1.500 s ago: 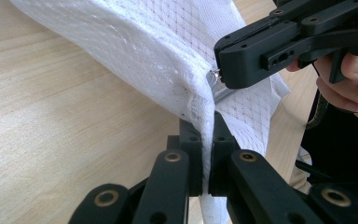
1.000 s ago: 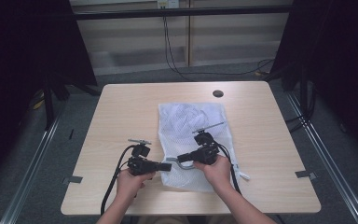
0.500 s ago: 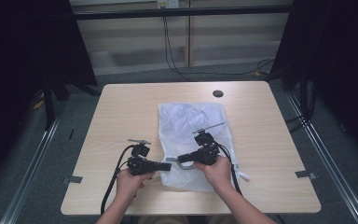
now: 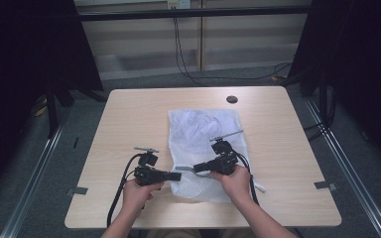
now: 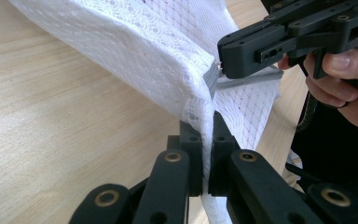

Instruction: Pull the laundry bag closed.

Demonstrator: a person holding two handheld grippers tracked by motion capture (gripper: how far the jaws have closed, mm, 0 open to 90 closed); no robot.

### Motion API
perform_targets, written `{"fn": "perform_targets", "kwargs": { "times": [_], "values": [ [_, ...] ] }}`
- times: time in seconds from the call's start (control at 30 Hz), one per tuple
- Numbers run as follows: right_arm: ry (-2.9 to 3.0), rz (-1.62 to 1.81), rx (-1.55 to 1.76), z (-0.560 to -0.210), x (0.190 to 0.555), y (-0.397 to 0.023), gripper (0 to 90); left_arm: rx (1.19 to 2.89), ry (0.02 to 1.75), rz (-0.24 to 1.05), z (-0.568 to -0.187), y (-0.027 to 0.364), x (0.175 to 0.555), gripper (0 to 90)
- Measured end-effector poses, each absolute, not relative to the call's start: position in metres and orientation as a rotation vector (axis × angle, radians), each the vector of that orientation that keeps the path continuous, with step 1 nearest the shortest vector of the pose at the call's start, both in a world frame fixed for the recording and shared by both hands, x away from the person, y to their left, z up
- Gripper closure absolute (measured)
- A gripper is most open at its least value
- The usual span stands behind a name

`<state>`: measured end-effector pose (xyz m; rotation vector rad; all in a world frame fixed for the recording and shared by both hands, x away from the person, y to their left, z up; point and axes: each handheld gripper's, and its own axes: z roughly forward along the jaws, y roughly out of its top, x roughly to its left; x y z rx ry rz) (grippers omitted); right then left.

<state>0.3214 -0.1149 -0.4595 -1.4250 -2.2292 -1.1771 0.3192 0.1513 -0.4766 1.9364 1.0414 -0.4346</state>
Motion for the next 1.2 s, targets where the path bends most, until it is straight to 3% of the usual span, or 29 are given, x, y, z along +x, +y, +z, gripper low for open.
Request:
{"fn": "perform_targets", "kwargs": {
  "times": [1.2],
  "values": [
    [-2.245, -1.157, -1.439, -0.461, 0.322, -0.130, 87.4, 1.940, 1.055, -0.456, -0.476, 0.153, 0.319, 88.5]
  ]
}}
